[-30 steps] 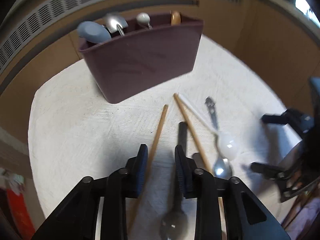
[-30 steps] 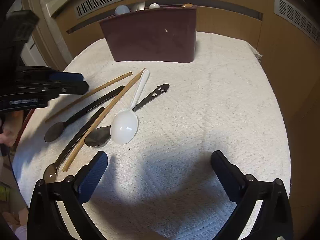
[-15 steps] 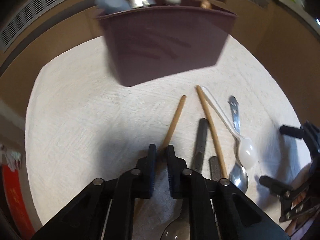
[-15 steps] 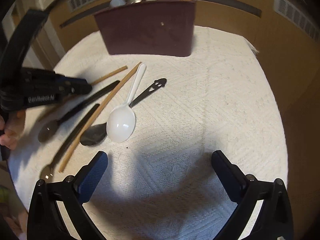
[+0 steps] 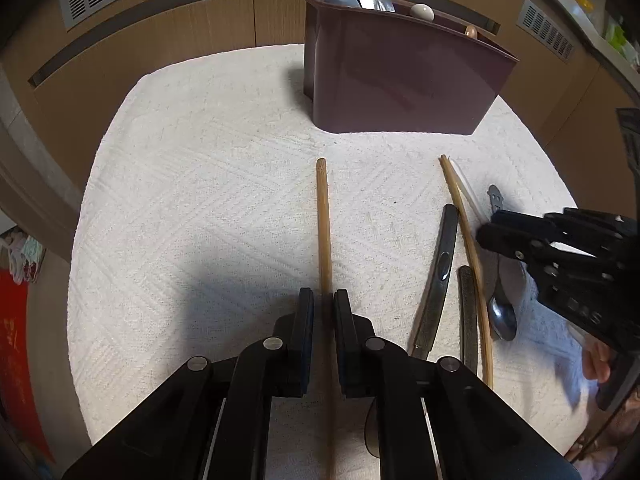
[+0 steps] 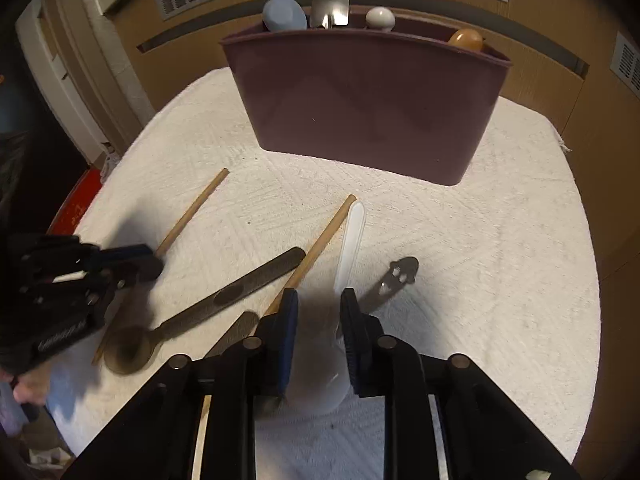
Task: Organize utensils
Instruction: 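Grasp a wooden chopstick with the left tool while the right tool grasps the white plastic spoon, then lift the chopstick and white spoon up off the towel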
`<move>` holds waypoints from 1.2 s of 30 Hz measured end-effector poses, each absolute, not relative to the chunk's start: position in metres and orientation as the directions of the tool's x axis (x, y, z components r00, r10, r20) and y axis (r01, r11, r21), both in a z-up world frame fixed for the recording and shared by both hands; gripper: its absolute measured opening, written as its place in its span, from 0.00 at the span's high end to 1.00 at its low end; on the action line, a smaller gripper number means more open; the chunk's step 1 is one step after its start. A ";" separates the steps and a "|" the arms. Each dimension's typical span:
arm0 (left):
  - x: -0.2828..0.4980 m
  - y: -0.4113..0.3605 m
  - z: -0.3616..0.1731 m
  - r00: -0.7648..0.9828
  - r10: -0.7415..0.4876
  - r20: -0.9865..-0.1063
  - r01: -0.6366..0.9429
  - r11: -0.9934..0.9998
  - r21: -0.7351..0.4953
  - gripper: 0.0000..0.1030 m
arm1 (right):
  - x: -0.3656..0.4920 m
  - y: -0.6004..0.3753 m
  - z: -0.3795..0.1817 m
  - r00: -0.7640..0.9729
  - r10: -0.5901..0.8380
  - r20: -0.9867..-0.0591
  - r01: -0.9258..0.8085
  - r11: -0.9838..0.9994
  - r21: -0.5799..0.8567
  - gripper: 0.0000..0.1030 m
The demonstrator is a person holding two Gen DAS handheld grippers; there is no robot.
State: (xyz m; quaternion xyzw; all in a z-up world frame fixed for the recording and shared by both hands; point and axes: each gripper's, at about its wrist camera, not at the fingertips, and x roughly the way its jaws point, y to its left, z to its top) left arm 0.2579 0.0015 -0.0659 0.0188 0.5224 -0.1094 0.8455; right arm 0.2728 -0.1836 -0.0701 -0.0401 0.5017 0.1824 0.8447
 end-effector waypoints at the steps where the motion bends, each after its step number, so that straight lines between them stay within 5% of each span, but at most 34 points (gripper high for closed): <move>1: 0.259 0.002 -0.066 0.427 -0.169 -0.888 0.203 0.975 -0.088 0.89 | 0.276 -0.182 -0.073 0.433 0.253 -0.865 -0.341 0.935 0.102 0.84; 9: 0.278 -0.007 -0.065 0.391 -0.158 -0.907 0.211 0.974 -0.078 0.89 | 0.273 -0.181 -0.069 0.423 0.243 -0.873 -0.380 0.922 0.073 0.93; 23: 0.306 -0.021 -0.065 0.371 -0.129 -0.920 0.222 0.974 -0.048 0.90 | 0.267 -0.226 -0.058 0.465 0.322 -0.825 -0.342 0.925 0.169 0.94; 36: 0.279 -0.005 -0.047 0.475 -0.234 -0.848 0.207 0.967 -0.151 0.96 | 0.258 -0.235 -0.045 0.509 0.339 -0.791 -0.338 0.924 0.179 0.94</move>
